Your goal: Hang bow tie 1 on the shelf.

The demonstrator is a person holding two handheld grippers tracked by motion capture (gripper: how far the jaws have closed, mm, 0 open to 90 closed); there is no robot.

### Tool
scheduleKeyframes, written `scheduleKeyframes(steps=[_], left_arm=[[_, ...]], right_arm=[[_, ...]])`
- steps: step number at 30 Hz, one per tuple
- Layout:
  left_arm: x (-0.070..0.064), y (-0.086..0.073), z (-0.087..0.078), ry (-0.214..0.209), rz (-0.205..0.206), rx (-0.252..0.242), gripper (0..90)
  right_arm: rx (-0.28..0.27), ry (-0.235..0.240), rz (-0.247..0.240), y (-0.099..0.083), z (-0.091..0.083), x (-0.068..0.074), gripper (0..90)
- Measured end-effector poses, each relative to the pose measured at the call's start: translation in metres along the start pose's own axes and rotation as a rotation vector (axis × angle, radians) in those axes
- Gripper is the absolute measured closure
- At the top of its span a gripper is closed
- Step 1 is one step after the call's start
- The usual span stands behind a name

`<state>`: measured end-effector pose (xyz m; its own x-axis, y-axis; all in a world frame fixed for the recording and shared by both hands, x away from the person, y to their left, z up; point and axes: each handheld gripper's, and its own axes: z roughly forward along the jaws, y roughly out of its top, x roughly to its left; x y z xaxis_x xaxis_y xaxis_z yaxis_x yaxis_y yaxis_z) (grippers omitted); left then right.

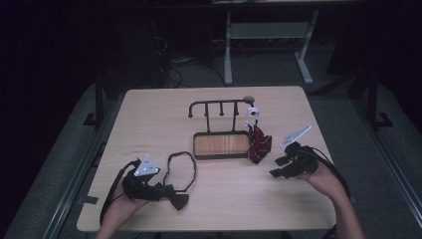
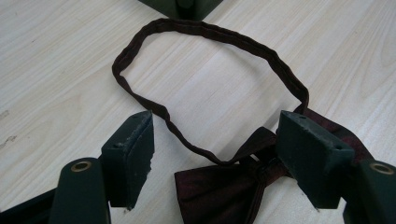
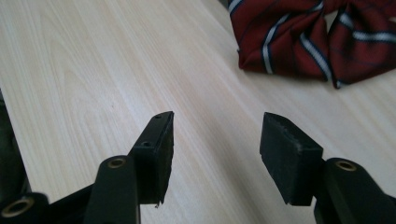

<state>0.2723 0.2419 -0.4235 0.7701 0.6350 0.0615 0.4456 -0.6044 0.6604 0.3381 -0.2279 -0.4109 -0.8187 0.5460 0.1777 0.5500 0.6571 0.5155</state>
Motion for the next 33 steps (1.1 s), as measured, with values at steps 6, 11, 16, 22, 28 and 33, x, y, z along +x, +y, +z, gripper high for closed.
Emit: scheduleKeyframes(steps=[6,11,16,22,28,33], left_arm=[[0.0,0.0,0.0,-0.006,-0.006,-0.002,28.7],[0.002,0.0,-0.001,-0.009,-0.008,-0.006,28.7],[0.003,-0.001,0.0,-0.009,-0.012,-0.005,28.7],[0.004,0.0,0.002,-0.023,-0.022,0.002,28.9],[0.007,0.008,0.002,-0.031,-0.018,0.02,34.8],[0.014,0.016,0.002,-0.049,-0.073,0.023,44.6]], right_arm=[[0.001,-0.019,0.007,-0.005,0.002,0.0,43.2],[-0.011,-0.016,0.009,-0.012,0.007,0.003,41.5],[-0.013,-0.025,0.005,-0.012,0.009,0.006,40.5],[-0.025,-0.031,0.008,-0.014,0.009,0.007,39.4],[-0.019,-0.018,0.0,-0.016,0.009,0.011,38.9],[-0.03,-0.021,-0.004,-0.017,0.006,0.01,38.9]])
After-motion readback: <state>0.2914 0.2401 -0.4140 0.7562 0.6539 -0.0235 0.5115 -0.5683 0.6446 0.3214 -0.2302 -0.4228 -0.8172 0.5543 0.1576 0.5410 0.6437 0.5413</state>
